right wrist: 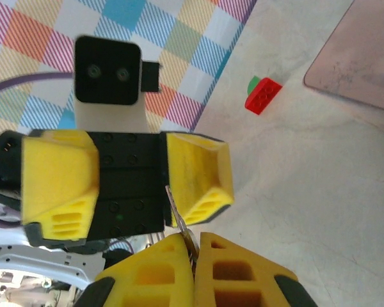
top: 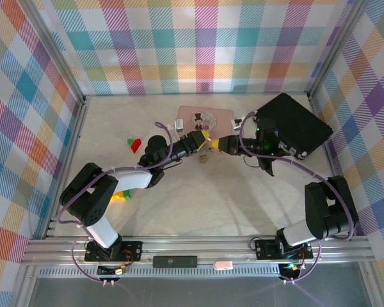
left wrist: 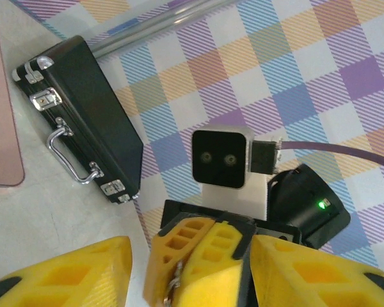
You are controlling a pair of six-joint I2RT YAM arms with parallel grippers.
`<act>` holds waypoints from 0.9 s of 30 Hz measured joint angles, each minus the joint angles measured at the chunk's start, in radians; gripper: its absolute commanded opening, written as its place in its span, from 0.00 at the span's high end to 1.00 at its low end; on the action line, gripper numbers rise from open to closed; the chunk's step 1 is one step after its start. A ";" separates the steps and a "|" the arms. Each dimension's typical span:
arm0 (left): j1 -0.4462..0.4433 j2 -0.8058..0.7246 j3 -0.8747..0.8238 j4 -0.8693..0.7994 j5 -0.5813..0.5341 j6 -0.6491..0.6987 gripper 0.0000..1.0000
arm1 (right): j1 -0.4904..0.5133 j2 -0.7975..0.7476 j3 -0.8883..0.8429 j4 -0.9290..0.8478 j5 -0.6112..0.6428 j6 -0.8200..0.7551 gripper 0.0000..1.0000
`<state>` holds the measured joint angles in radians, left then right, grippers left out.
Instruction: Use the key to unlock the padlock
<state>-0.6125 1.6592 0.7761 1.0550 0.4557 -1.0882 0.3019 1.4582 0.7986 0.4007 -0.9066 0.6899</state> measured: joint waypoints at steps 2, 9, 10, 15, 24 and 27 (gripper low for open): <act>0.003 -0.010 0.000 -0.031 -0.001 0.015 0.50 | -0.002 -0.013 0.000 -0.056 0.004 -0.026 1.00; 0.012 -0.054 -0.013 -0.346 -0.085 0.172 0.47 | -0.014 -0.065 -0.002 -0.256 0.148 -0.096 1.00; 0.011 -0.056 -0.013 -0.399 -0.105 0.203 0.46 | -0.014 -0.073 -0.007 -0.282 0.180 -0.105 1.00; 0.004 -0.029 0.008 -0.583 -0.194 0.341 0.46 | -0.015 -0.117 -0.064 -0.346 0.285 -0.130 1.00; -0.053 0.190 0.135 -0.621 -0.312 0.470 0.46 | -0.015 -0.124 -0.090 -0.344 0.317 -0.130 1.00; -0.071 0.239 0.179 -0.636 -0.348 0.494 0.46 | -0.015 -0.132 -0.106 -0.333 0.316 -0.130 1.00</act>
<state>-0.6830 1.8980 0.9550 0.4187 0.1081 -0.5941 0.2871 1.3258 0.6922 0.0677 -0.5903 0.5598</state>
